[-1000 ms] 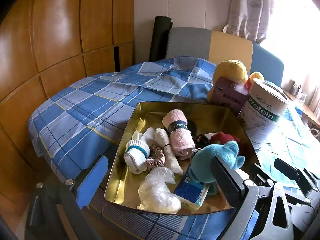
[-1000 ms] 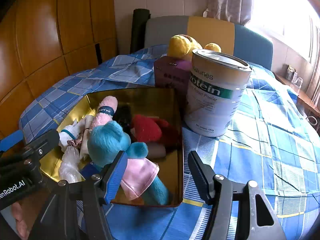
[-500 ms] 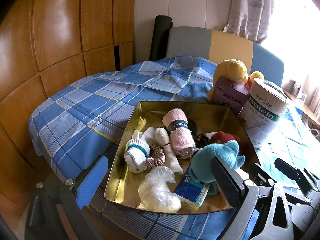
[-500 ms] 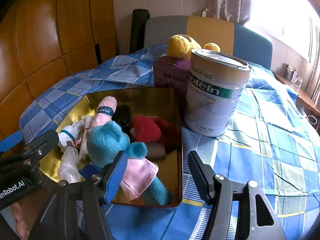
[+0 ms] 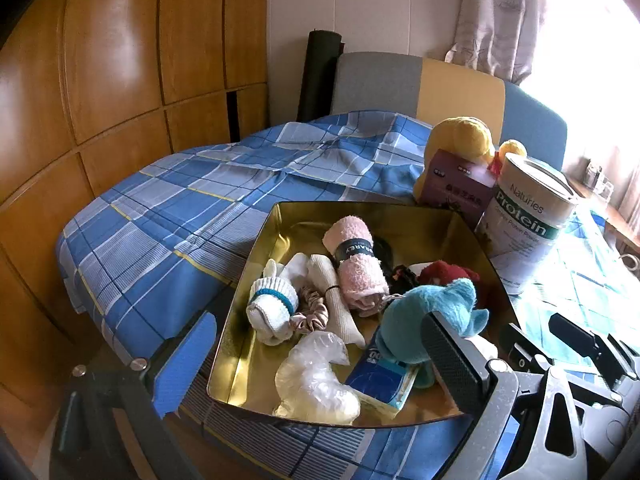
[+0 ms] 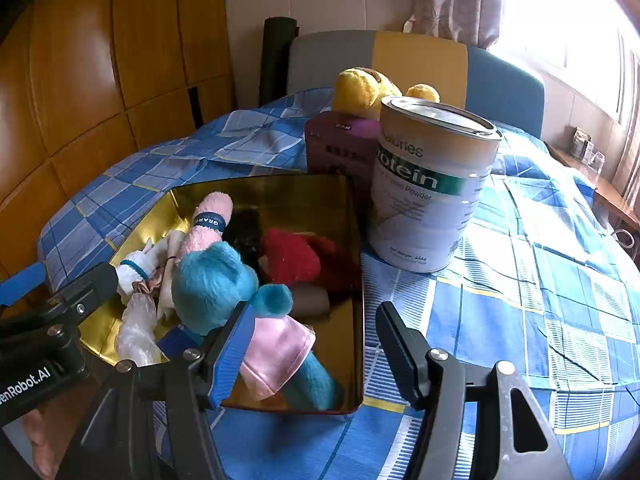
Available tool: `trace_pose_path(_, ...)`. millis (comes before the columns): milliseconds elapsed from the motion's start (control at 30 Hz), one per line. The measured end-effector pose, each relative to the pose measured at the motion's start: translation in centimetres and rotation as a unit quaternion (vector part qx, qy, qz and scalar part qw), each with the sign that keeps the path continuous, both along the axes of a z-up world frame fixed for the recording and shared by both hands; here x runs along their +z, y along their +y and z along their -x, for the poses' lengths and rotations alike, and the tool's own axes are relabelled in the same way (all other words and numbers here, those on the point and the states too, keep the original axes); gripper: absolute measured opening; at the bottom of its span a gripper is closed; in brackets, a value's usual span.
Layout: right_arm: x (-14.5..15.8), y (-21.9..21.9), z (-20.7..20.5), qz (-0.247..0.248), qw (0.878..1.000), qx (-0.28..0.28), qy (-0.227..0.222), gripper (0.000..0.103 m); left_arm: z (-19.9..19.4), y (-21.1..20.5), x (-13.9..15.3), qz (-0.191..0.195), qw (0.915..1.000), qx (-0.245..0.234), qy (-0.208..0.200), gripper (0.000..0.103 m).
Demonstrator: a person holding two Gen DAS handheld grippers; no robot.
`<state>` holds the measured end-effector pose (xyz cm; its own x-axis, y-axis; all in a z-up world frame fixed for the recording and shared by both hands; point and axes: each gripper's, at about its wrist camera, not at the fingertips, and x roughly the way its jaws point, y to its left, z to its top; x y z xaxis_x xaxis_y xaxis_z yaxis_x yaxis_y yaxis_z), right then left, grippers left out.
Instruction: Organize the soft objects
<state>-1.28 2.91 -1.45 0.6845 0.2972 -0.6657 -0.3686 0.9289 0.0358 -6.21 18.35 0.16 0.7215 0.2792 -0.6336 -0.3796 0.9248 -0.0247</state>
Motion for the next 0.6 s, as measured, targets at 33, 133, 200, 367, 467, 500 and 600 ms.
trace_pose_path(33, -0.01, 0.03, -0.02, 0.000, 1.000, -0.001, 0.000, 0.064, 0.02, -0.03, 0.00, 0.000, 1.0000, 0.000, 0.000, 0.103)
trace_pose_path(133, -0.08, 0.03, -0.10, 0.000, 1.000, -0.001, 0.001, 0.064, 0.01, -0.14, -0.02, 0.002, 1.0000, -0.001, 0.000, 0.103)
trace_pose_path(200, -0.06, 0.05, -0.10, 0.000, 1.000, -0.002, 0.002, 0.064, 0.02, -0.15, 0.03, 0.002, 1.0000, -0.001, -0.001, 0.103)
trace_pose_path(367, -0.09, 0.06, -0.12, 0.001, 1.000, -0.002, 0.001, 0.064, 0.02, -0.15, 0.04, 0.002, 1.0000, -0.001, -0.001, 0.103)
trace_pose_path(467, -0.13, 0.07, -0.15, 0.001, 1.000, -0.002, 0.002, 0.064, 0.03, -0.17, 0.04, 0.002, 1.0000, -0.001, 0.000, 0.103)
trace_pose_path(500, -0.14, 0.07, -0.14, 0.001, 1.000, -0.003, 0.002, 0.064, 0.03, -0.17, 0.04, 0.002, 1.0000, -0.001, 0.000, 0.103)
trace_pose_path(600, -0.15, 0.07, -0.13, 0.001, 1.000, -0.003, 0.002, 0.064, 0.01, -0.19, 0.01, 0.004, 1.0000, -0.002, 0.000, 0.103)
